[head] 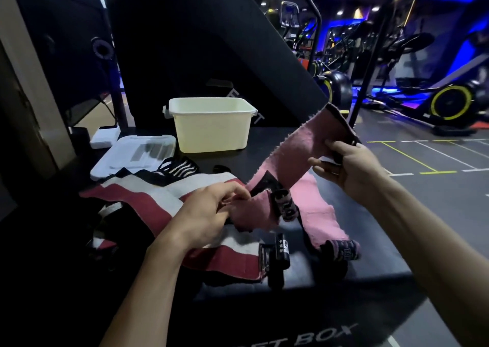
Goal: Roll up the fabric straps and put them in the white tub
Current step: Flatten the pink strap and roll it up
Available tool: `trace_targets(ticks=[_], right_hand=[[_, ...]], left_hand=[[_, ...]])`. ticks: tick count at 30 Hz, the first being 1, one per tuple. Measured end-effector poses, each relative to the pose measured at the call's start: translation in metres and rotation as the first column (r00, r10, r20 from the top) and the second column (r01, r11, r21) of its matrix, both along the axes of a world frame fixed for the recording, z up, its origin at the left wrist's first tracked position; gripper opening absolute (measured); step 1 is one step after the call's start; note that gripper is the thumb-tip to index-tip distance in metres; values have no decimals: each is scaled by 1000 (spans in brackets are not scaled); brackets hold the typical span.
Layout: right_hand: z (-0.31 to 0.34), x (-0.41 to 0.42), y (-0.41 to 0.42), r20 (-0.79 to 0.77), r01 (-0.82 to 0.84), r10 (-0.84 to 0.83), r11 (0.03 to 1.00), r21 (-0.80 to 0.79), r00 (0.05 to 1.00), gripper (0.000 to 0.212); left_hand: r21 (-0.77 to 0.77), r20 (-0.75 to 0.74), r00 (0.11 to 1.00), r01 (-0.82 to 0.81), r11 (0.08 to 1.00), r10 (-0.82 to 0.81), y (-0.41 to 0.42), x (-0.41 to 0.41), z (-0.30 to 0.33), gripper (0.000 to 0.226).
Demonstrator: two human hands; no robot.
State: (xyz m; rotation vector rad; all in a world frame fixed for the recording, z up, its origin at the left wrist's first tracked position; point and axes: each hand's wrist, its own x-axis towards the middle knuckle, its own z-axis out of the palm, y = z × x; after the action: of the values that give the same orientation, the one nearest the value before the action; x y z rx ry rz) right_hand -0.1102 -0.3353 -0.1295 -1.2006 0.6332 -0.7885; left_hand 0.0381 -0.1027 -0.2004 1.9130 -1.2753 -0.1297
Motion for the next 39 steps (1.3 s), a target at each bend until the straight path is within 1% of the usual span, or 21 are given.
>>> trace_targets(ticks=[3, 5, 7, 10, 11, 13, 15, 17, 19, 21, 22, 23, 25, 27, 28, 30, 32, 34, 36, 37, 39], right_hand=[[-7, 3, -11, 8, 1, -1, 1000, 18, 1000, 9], [-16, 8, -15, -25, -48, 49, 998, 42, 998, 7], [-24, 13, -12, -151, -148, 149, 989, 21, 977, 5], [-30, 18, -6, -362, -245, 200, 966, -81, 910, 18], [-31, 20, -4, -424, -270, 200, 956, -111, 883, 27], [-30, 24, 2, -586, -378, 204, 906, -190, 784, 50], [-26, 30, 14, -742, -500, 179, 834, -234, 646, 58], [-19, 35, 21, -842, -553, 102, 794, -252, 530, 65], [-13, 38, 25, -894, -625, 122, 755, -199, 431, 60], [-9, 37, 25, -909, -679, 178, 720, -140, 377, 39], [-10, 36, 23, -897, -682, 203, 718, -137, 394, 43], [-12, 34, 20, -874, -670, 225, 728, -144, 432, 56], [-15, 30, 17, -793, -632, 267, 753, -182, 547, 77], [-18, 28, 13, -687, -565, 272, 789, -241, 674, 74], [-19, 28, 11, -644, -525, 231, 793, -310, 729, 70], [-20, 28, 6, -582, -411, 49, 755, -511, 812, 64], [-15, 26, 9, -514, -314, -94, 694, -648, 852, 57], [-12, 26, 6, -438, -252, -83, 715, -652, 895, 51], [-9, 24, 1, -370, -184, -119, 705, -685, 921, 52], [-9, 22, -1, -347, -160, -136, 696, -700, 928, 54], [-6, 20, -7, -299, -108, -161, 695, -711, 941, 55]], left_hand=[[-80, 61, 996, -59, 995, 64, -5, 1, 0, 42], [-165, 90, 987, -116, 979, 132, -9, 0, 3, 41], [-223, 115, 978, -147, 964, 176, -13, -3, 4, 38], [-263, 186, 960, -156, 952, 209, -21, -7, 2, 34], [-278, 199, 956, -158, 948, 217, -22, -8, 2, 34], [-300, 228, 950, -141, 944, 214, -25, -10, 2, 32], [-300, 269, 945, -102, 948, 186, -27, -11, 3, 30], [-281, 303, 941, -66, 958, 153, -28, -11, 3, 32], [-266, 300, 946, -36, 963, 119, -29, -11, 3, 35], [-288, 260, 962, -2, 958, 81, -31, -13, 4, 37], [-314, 218, 974, 6, 949, 66, -32, -15, 4, 35], [-348, 157, 986, 2, 938, 56, -34, -17, 5, 33], [-385, 2, 996, -85, 919, 93, -38, -18, 3, 33], [-342, -185, 967, -233, 910, 178, -43, -17, 1, 39], [-305, -283, 940, -278, 911, 192, -45, -16, -1, 41], [-247, -447, 878, -302, 921, 168, -51, -17, -2, 45], [-234, -524, 838, -314, 920, 153, -56, -21, -2, 53], [-224, -586, 801, -304, 926, 122, -61, -25, -2, 74], [-243, -693, 721, -249, 938, 12, -67, -27, -2, 92], [-260, -736, 676, -223, 940, -43, -71, -27, -2, 90], [-292, -783, 614, -213, 933, -105, -78, -31, -4, 62]])
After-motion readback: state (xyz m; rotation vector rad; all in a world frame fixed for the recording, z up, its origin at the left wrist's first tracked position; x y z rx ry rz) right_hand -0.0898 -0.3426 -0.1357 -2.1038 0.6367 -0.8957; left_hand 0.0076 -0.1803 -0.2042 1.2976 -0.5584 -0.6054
